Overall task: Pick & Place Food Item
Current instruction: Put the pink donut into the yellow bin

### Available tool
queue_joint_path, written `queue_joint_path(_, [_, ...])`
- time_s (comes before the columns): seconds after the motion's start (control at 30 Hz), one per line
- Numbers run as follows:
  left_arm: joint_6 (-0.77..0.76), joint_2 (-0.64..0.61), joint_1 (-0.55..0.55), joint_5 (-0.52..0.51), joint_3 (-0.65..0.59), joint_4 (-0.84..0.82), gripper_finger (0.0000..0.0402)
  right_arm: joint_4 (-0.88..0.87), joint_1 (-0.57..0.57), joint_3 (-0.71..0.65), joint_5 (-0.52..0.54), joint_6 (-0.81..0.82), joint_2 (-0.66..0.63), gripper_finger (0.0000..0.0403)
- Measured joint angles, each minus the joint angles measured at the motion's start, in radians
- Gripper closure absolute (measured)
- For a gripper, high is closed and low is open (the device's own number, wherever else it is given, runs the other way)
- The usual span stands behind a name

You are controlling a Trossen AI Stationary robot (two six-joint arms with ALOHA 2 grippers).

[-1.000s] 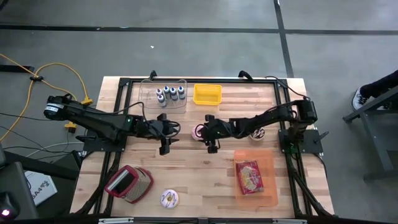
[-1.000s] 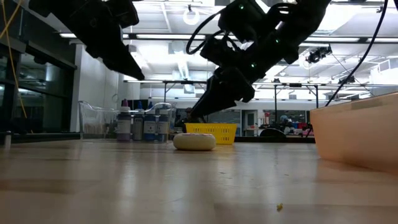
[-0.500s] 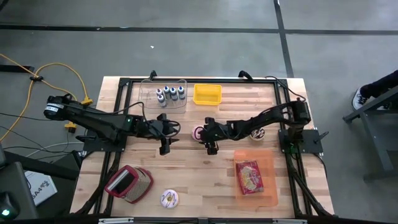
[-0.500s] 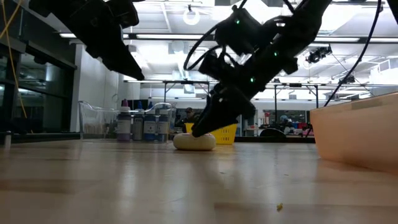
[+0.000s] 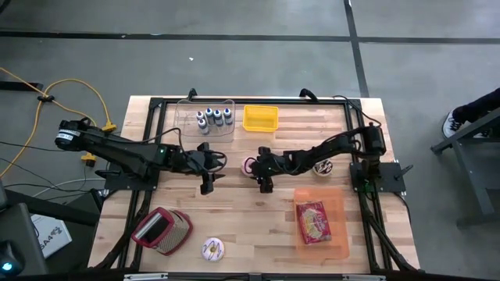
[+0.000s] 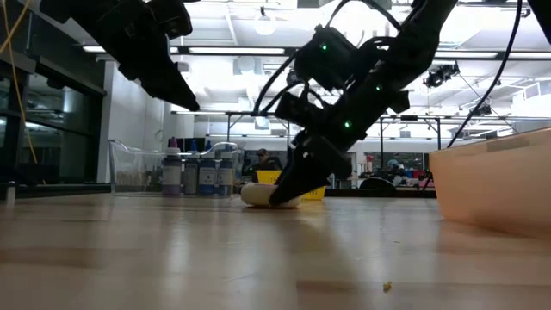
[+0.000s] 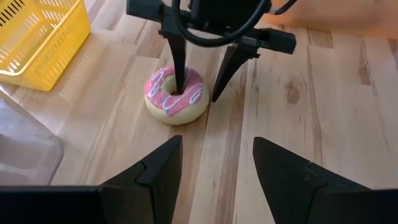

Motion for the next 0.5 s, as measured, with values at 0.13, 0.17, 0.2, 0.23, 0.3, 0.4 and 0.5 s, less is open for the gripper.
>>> queue_joint_path(0.13, [0.000, 0.000, 0.000, 0.000, 0.000, -0.001, 0.0213, 0.006, 0.000, 0.000, 0.000, -0.005, -0.002, 0.0204])
queue_joint_path(0.17, [0.000, 0.000, 0.000, 0.000, 0.000, -0.001, 0.0213, 0.005, 0.000, 0.000, 0.000, -0.006, -0.002, 0.0204])
queue_joint_path(0.2, [0.000, 0.000, 0.000, 0.000, 0.000, -0.002, 0.0213, 0.005, 0.000, 0.000, 0.000, -0.007, -0.002, 0.0204])
queue_joint_path(0.23, [0.000, 0.000, 0.000, 0.000, 0.000, -0.002, 0.0213, 0.006, 0.000, 0.000, 0.000, -0.007, -0.002, 0.0204])
queue_joint_path(0.3, [0.000, 0.000, 0.000, 0.000, 0.000, -0.002, 0.0213, 0.005, 0.000, 0.000, 0.000, -0.007, -0.002, 0.0206])
queue_joint_path(0.4, [0.000, 0.000, 0.000, 0.000, 0.000, -0.002, 0.0213, 0.005, 0.000, 0.000, 0.001, -0.007, -0.002, 0.0220])
queue_joint_path(0.5, [0.000, 0.000, 0.000, 0.000, 0.000, -0.002, 0.0213, 0.005, 0.000, 0.000, 0.001, -0.007, -0.002, 0.0241])
